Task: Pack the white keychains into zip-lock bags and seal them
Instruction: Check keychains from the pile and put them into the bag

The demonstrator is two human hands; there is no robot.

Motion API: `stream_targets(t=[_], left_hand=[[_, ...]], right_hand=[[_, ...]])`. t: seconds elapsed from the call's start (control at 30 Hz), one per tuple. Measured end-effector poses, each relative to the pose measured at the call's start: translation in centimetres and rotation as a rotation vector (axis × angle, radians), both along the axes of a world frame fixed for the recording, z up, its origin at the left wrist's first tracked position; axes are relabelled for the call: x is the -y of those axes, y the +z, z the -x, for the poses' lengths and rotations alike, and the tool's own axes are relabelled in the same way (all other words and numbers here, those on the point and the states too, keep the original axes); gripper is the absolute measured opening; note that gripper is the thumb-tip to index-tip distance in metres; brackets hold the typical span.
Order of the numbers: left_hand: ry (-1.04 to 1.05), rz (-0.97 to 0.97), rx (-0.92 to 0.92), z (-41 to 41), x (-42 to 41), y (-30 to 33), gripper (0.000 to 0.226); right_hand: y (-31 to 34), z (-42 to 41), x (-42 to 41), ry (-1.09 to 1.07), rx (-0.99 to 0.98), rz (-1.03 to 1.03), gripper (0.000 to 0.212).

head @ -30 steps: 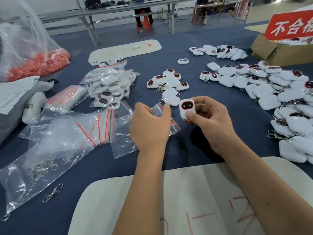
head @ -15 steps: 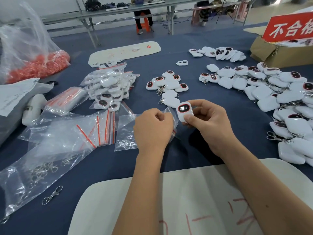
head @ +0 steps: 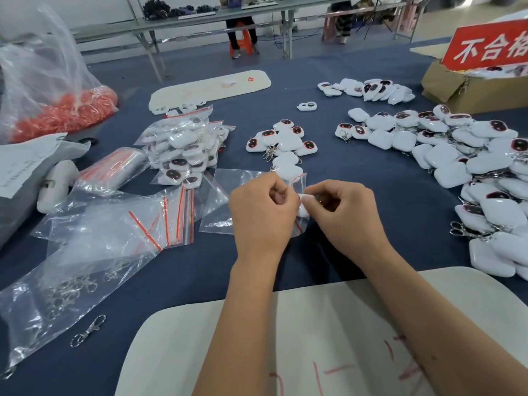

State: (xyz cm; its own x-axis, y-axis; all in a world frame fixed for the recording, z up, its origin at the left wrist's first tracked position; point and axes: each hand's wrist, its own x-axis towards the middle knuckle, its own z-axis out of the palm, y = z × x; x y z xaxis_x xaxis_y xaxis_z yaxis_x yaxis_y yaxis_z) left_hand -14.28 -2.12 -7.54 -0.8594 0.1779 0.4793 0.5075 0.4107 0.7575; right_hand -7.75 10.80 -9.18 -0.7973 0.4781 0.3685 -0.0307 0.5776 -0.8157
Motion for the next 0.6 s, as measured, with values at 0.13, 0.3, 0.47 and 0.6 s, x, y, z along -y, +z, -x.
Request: stream_targets(t=[0.13, 0.3, 0.47, 0.6], left_hand=[[-0.024, -0.042, 0.025, -0.25, -0.42, -0.08, 0.021], [-0.02, -0.151, 0.067, -0.18, -0.36, 0.28, 0.018], [-0.009, -0.303, 0.164, -0.33, -0.76, 0.66, 0.016], [0.062, -0.344, 0.264, 0.0, -0.82, 0.49, 0.015]], right_hand=[[0.3, -0.28, 0.18, 0.047, -0.116, 0.096, 0.008], [0.65, -0.46, 0.43, 0.301, -0.009, 0.122, 0.027], [0.86, -0.58, 0.58, 0.379, 0.059, 0.129, 0.034], [0.79, -0.66, 0.21, -0.138, -0.199, 0.073, 0.015]])
